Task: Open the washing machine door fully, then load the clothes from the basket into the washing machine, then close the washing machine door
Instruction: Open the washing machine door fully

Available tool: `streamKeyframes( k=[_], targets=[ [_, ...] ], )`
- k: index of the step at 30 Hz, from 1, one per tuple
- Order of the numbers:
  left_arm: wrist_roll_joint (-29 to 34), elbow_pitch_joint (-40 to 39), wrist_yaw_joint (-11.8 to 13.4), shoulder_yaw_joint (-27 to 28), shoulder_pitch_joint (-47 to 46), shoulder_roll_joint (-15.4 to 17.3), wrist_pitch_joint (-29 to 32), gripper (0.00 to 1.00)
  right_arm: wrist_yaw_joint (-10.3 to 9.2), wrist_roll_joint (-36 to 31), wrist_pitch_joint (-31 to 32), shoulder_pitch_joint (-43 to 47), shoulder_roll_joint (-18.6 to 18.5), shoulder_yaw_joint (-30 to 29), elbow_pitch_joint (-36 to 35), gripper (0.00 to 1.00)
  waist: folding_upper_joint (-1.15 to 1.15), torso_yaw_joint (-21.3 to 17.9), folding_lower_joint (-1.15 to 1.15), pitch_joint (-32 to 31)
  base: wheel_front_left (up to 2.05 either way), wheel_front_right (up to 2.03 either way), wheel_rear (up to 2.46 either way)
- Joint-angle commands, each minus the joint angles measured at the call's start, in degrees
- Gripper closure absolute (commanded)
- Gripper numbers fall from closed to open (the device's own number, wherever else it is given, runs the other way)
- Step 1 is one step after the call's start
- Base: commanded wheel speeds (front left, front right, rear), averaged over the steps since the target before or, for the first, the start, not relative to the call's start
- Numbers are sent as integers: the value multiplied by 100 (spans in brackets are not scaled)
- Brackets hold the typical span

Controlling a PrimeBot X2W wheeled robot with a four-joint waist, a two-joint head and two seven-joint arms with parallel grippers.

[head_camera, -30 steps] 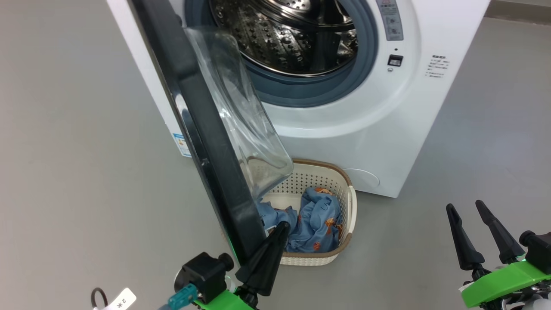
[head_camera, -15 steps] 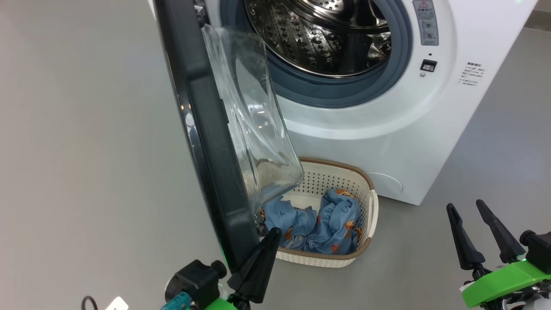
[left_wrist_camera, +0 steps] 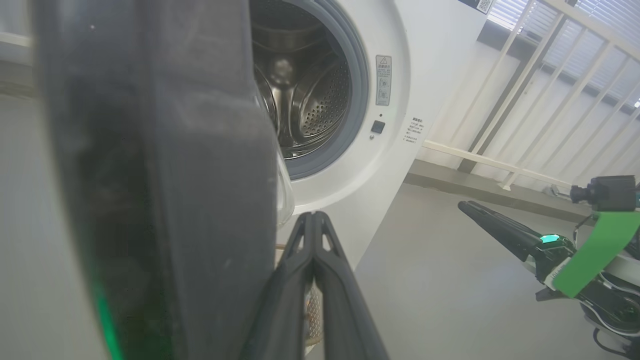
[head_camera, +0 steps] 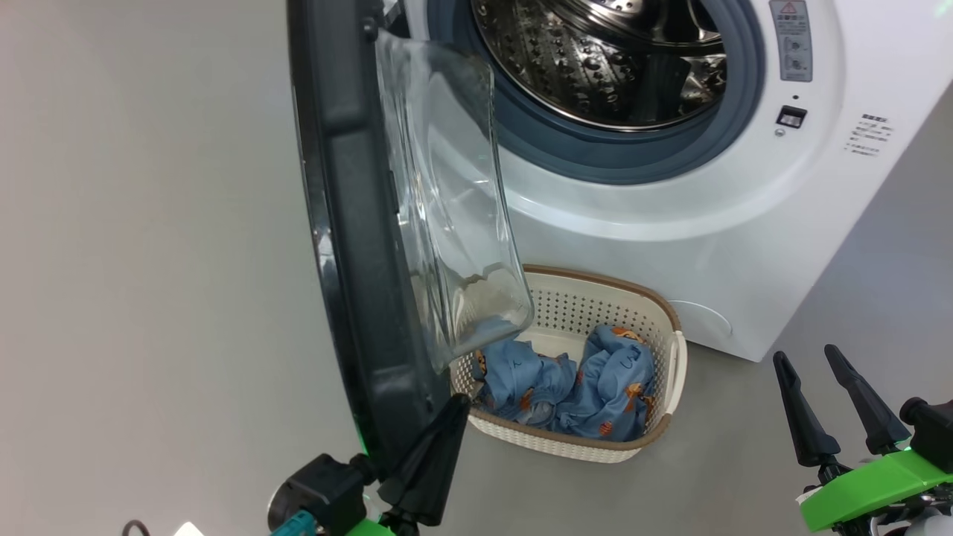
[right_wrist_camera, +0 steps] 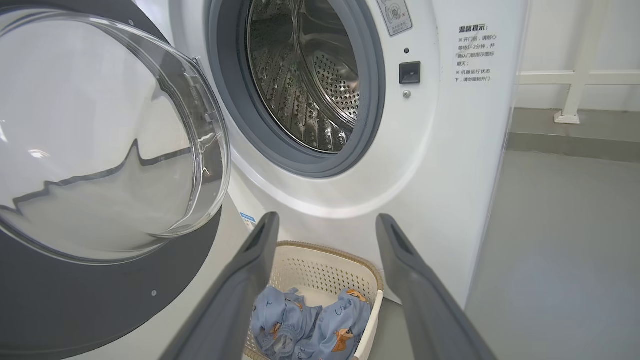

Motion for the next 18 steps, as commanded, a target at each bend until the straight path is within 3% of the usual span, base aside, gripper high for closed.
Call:
streamKeyframes(
  k=[1, 18],
  targets=[
    [56, -143, 148, 369, -105, 141, 9, 100, 9, -61, -69, -160, -129, 126, -148, 0, 0, 58, 0, 21, 0, 0, 0],
    [-5, -396, 555, 925, 122, 501, -20, 100, 9, -58, -69, -130, -155, 128, -156, 0, 0, 336, 0, 1, 0, 0, 0]
  ],
)
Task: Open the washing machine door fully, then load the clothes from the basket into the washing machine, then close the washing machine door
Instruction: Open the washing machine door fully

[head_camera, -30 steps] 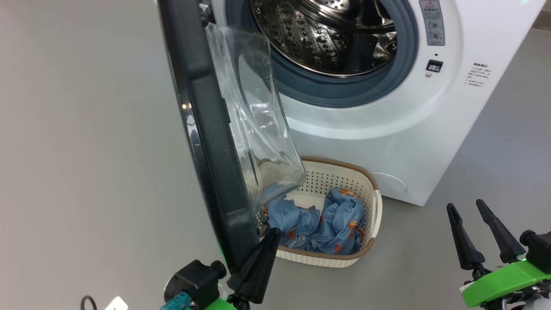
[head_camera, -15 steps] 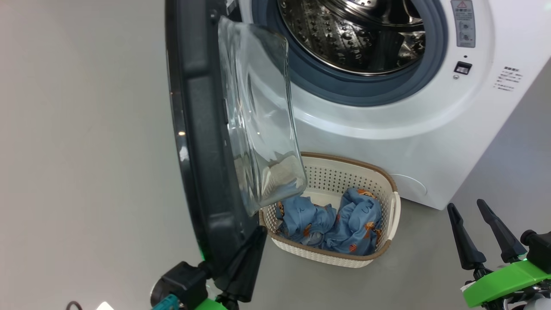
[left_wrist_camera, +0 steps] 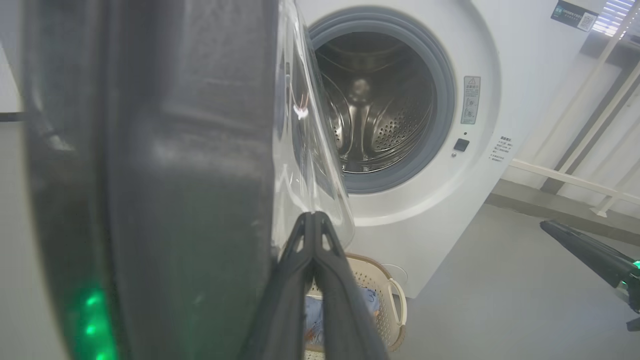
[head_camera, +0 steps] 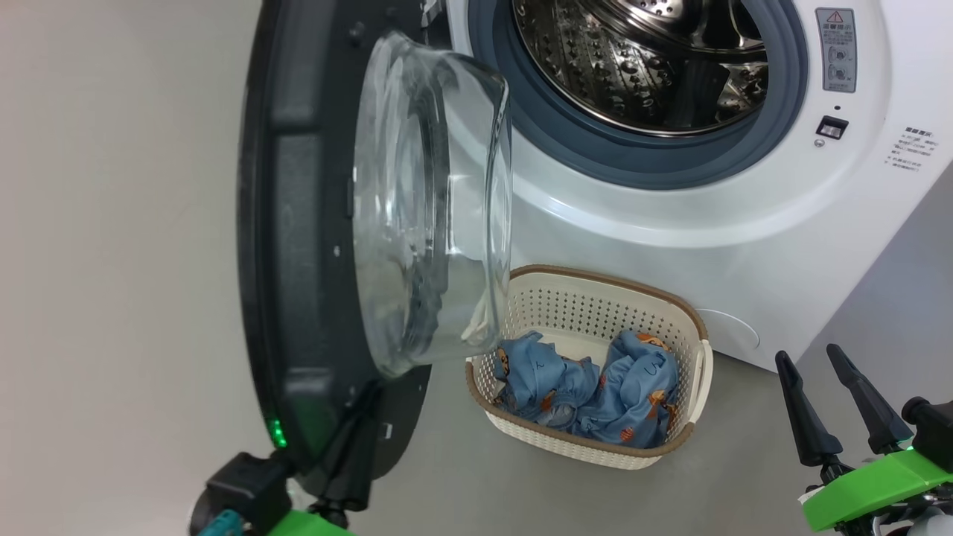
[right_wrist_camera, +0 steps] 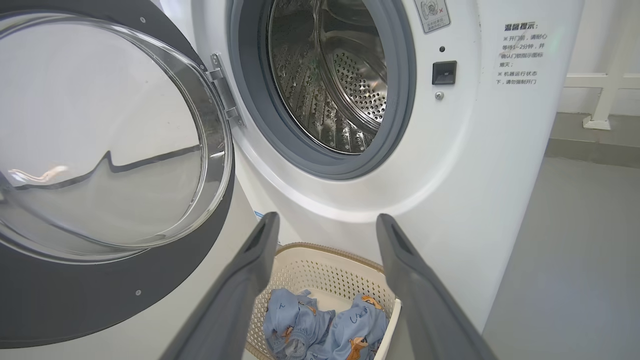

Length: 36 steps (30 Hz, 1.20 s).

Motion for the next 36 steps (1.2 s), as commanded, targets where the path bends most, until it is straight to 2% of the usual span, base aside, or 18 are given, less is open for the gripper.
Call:
streamKeyframes(
  k=[1, 20, 36],
  targets=[
    [-11, -151, 120, 377, -57, 190, -50, 100, 9, -57, -69, -119, -116, 122, -157, 0, 0, 21, 0, -18, 0, 0, 0],
    [-255, 388, 337, 1336, -293, 606, -295, 100, 9, -41, -69, -133, -122, 265, -147, 0, 0, -102, 0, 33, 0, 0, 0],
    [-345, 1292, 257, 2246, -891, 867, -548, 100, 9, -47, -69, -274, -282, 285, -171, 0, 0, -185, 0, 340, 0, 0, 0]
  ],
)
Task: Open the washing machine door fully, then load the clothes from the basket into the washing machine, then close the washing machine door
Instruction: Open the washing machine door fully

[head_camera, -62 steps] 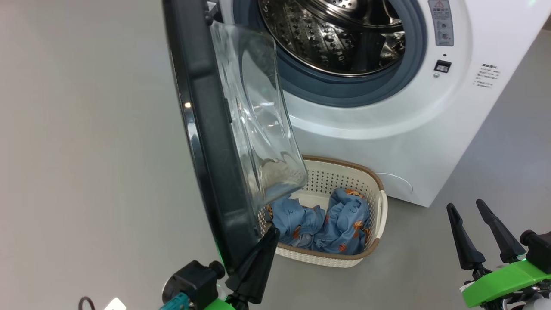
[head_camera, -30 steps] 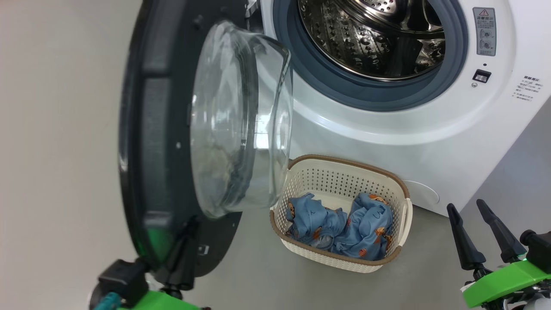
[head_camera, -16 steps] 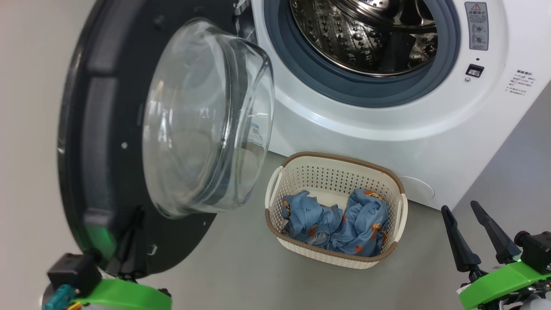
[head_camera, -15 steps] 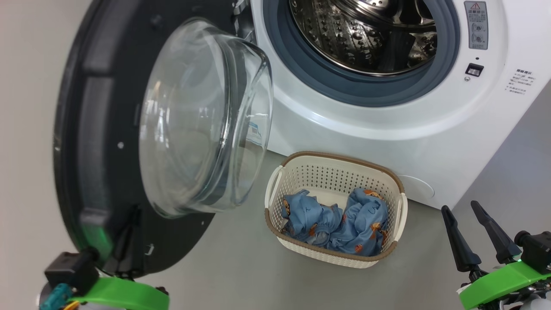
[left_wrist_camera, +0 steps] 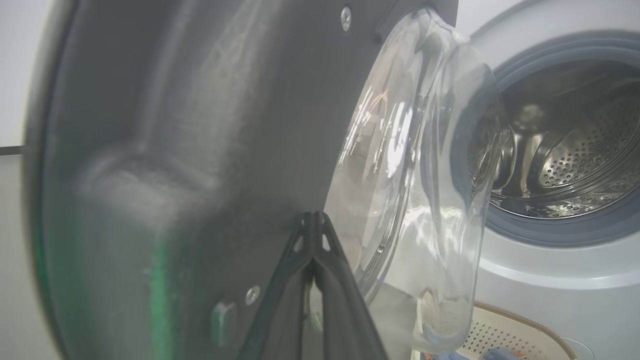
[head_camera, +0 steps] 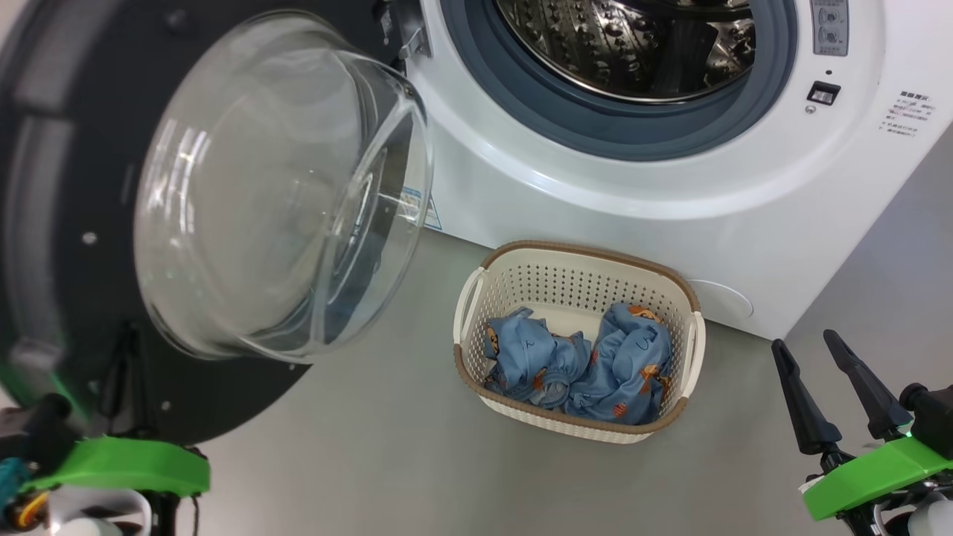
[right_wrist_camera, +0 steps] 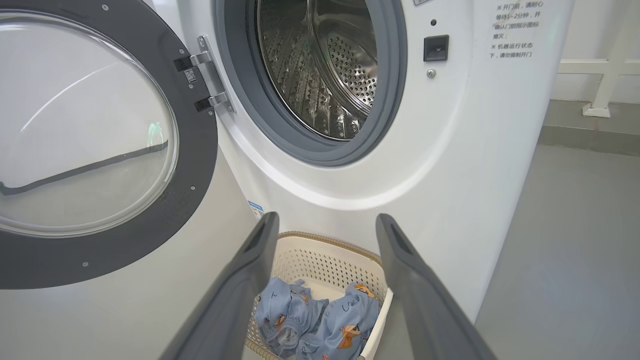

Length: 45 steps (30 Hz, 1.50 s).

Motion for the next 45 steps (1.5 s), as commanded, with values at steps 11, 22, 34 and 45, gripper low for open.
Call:
streamKeyframes(
  k=[11, 22, 34, 45],
  targets=[
    [155, 341, -112, 922, -630, 374, -84, 100, 9, -35, -69, -251, -230, 136, -123, 0, 0, -11, 0, 197, 0, 0, 0],
    [342, 817, -341, 1551, -1003, 413, -86, 100, 9, -46, -69, -386, -309, 220, -137, 0, 0, -73, 0, 398, 0, 0, 0],
    [707, 1637, -738, 2371, -1610, 441, -86, 100, 9, -44, -69, -533, -402, 272, -136, 0, 0, -187, 0, 610, 0, 0, 0],
    [1113, 2467, -1097, 2972, -2222, 527, -86, 100, 9, -63, -69, -702, -460, 354, -130, 0, 0, -298, 0, 788, 0, 0, 0]
  ],
)
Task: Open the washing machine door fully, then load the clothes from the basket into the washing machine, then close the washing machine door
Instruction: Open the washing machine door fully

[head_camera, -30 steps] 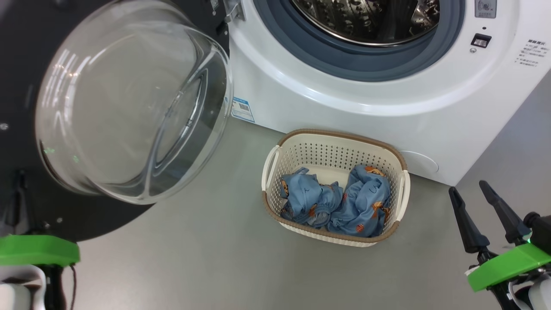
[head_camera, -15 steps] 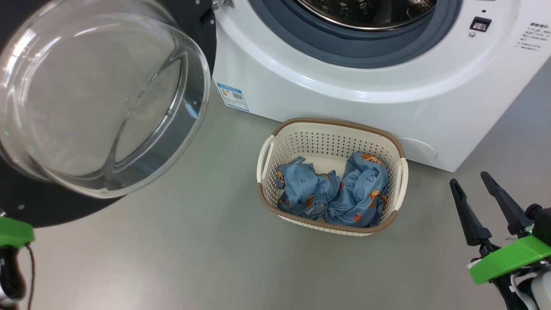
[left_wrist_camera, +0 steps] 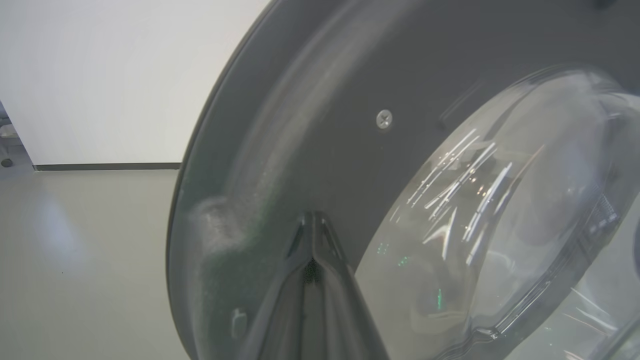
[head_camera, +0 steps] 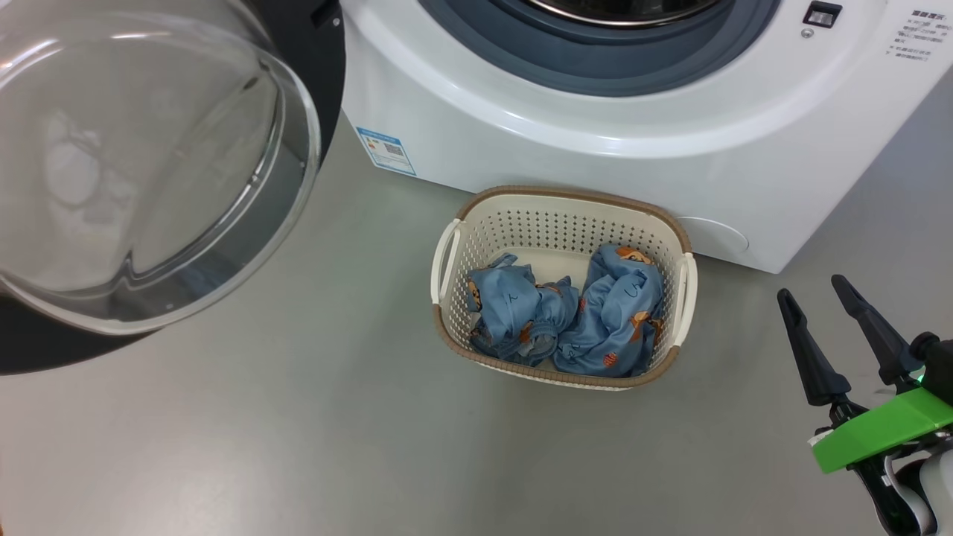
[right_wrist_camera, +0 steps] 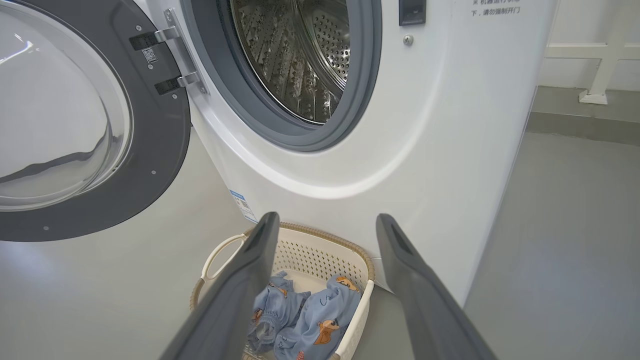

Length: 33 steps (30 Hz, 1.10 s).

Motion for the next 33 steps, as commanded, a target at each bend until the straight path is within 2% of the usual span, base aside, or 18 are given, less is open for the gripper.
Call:
streamKeyframes(
  k=[1, 20, 27, 33],
  targets=[
    [107, -3, -23, 299, -226, 435, -36, 100, 9, -66, -69, -120, -86, 150, -130, 0, 0, -37, 0, 32, 0, 0, 0],
    [755, 1206, -395, 823, -1053, 666, -36, 100, 9, -73, -69, -376, -101, 358, -89, 0, 0, -256, 0, 208, 0, 0, 0],
    [637, 1246, -626, 1154, -962, 466, -36, 100, 9, -81, -69, -324, -9, 322, -54, 0, 0, -263, 0, 97, 0, 0, 0],
    [655, 943, -741, 1189, -580, 190, -36, 100, 9, -77, -69, -218, 71, 253, -59, 0, 0, -212, 0, -61, 0, 0, 0]
  ],
)
